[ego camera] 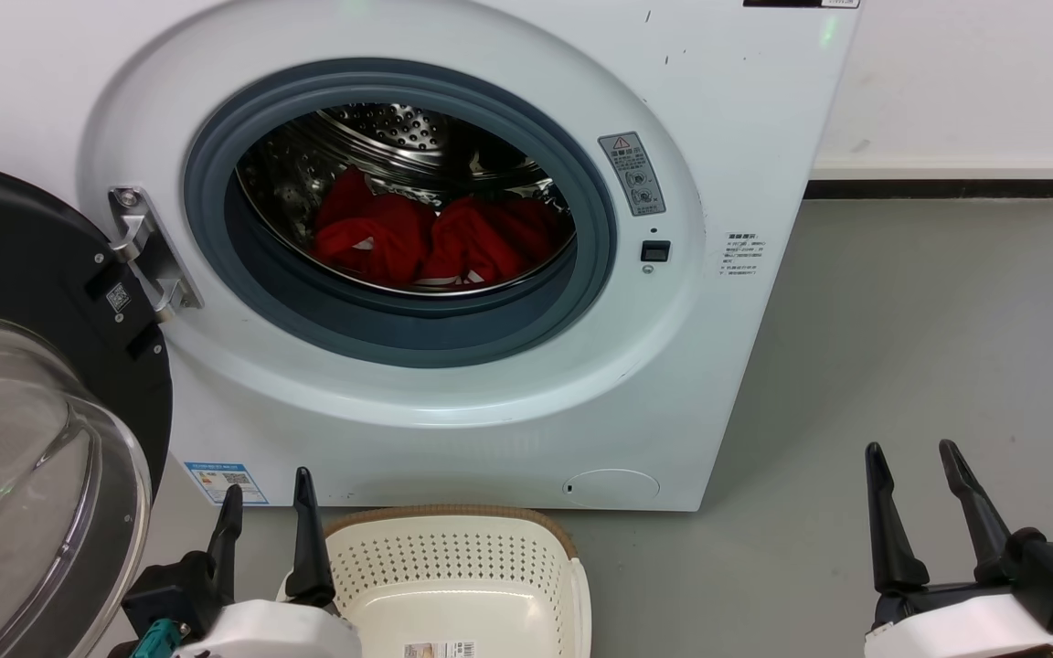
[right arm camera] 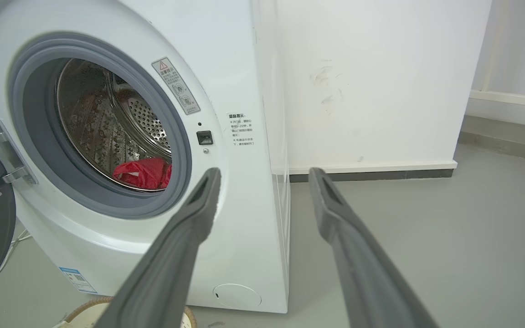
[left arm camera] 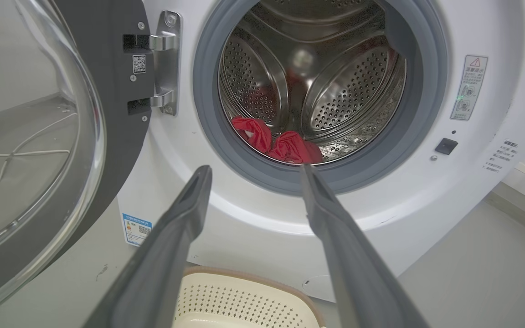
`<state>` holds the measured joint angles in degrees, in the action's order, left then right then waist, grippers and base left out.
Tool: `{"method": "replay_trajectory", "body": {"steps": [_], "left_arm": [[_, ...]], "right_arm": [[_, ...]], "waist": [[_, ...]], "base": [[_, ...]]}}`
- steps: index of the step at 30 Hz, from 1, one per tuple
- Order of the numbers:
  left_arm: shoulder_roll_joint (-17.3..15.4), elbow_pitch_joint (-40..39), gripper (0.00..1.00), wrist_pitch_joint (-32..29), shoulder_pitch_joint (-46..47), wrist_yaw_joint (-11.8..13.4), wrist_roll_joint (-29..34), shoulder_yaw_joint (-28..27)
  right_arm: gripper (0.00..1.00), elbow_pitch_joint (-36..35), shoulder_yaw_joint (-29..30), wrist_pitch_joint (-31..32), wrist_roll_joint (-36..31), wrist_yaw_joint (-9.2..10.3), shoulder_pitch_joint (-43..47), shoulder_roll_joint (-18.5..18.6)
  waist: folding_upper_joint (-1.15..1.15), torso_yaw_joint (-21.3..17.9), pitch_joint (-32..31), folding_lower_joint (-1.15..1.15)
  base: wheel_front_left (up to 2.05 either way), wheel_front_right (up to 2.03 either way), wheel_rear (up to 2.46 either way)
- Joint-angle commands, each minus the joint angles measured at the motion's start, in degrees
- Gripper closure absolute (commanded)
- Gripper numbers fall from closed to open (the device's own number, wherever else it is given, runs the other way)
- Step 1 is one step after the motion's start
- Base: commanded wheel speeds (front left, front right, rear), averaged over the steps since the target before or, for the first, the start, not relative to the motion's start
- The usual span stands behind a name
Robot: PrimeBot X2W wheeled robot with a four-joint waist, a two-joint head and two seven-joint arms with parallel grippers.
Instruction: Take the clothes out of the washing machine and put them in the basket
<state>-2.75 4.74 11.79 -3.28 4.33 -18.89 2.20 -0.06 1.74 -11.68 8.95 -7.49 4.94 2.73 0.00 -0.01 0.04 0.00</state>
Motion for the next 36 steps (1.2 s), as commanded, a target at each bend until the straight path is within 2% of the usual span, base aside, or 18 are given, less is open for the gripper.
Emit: {"method": "replay_trajectory", "body": {"steps": [1,29,36], "left_arm": [[-0.2,-0.7,0.0,0.5,-0.4,0.3,1.4,0.1],[-0.2,-1.4,0.0,3.5,-3.1,2.2,12.6,0.4],[-0.2,-0.9,0.0,3.4,-3.0,1.9,12.3,0.4]], "right_arm": [[0.0,-0.7,-0.1,-0.6,-1.2,0.01,0.6,0.3],[0.0,-2.0,-1.3,-3.6,-14.0,0.01,3.3,0.3],[0.0,-1.4,-1.0,-3.5,-13.1,0.01,3.2,0.3]], "waist": [[0.0,0.0,0.0,0.0],[0.0,-0.5,-0.7,0.0],[0.0,-0.4,-0.6,0.0]], "base": [[0.0,0.0,0.0],[0.0,0.0,0.0],[0.0,0.0,0.0]]}}
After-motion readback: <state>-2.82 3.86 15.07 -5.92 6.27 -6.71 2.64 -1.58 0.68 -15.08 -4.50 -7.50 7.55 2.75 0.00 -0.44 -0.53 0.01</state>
